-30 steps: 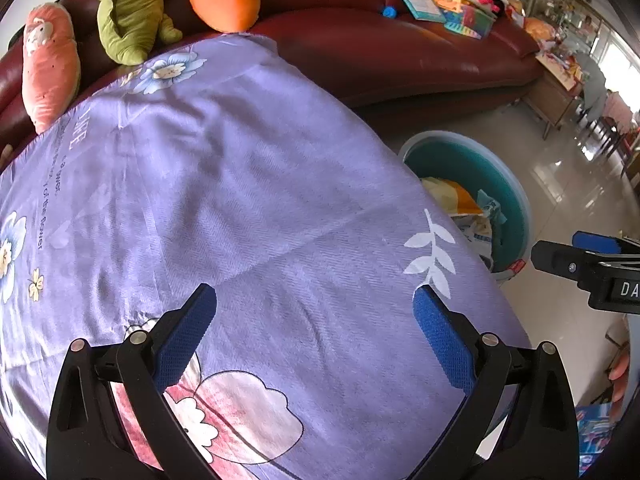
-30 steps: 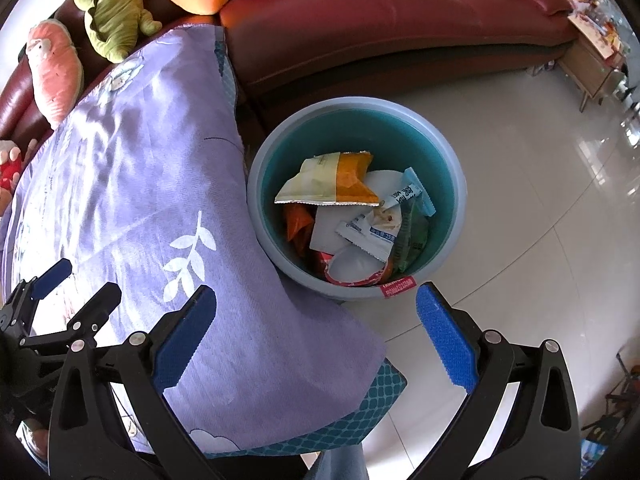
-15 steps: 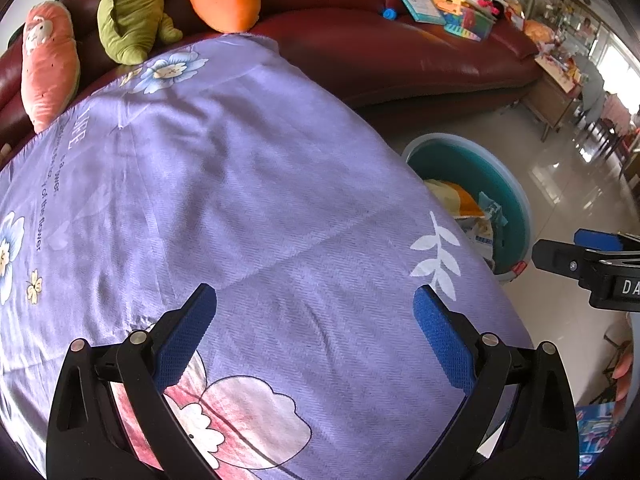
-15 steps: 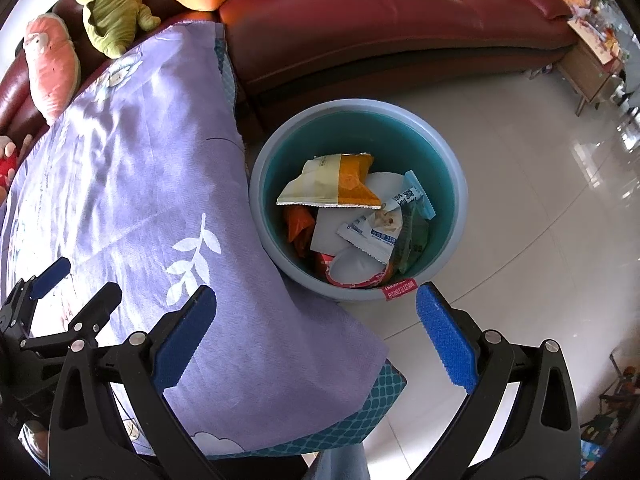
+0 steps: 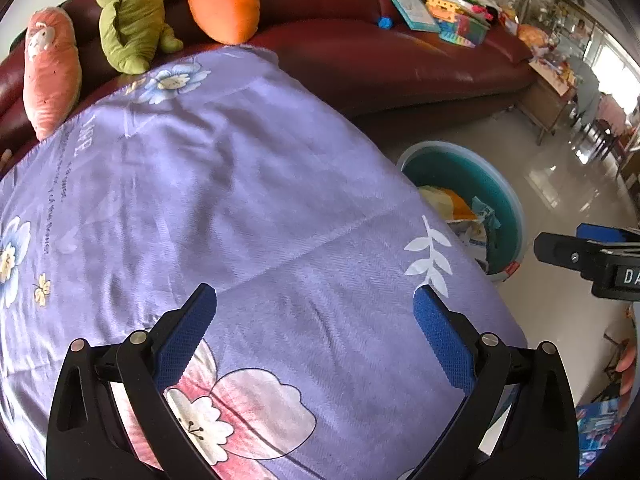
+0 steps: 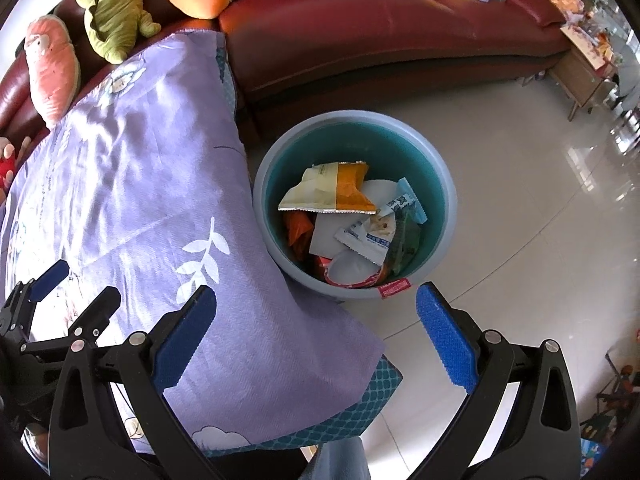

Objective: Collect trash

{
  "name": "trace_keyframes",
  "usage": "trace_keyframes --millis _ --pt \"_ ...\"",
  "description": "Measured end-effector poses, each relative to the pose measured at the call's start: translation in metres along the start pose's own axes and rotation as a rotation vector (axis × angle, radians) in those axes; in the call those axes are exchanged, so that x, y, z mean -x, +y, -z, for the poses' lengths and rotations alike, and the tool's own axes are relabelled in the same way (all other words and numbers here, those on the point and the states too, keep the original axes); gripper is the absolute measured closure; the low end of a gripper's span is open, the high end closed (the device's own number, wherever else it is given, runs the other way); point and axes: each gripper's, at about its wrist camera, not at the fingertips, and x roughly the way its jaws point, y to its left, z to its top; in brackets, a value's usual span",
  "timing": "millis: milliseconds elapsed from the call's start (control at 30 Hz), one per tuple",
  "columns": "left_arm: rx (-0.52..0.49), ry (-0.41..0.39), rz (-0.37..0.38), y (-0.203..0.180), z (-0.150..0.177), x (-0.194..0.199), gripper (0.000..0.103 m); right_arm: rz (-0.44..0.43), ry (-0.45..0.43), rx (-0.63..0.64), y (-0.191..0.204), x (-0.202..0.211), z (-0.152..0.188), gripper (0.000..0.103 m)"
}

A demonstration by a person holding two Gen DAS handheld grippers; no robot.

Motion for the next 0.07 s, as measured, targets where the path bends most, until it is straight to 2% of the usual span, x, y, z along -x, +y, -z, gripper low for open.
trace_keyframes --millis 67 --pt "0.001 -0.006 -0.007 0.0006 0.0009 0.003 0.004 0.002 -0.005 0.0 0.0007 0.003 0.0009 0.007"
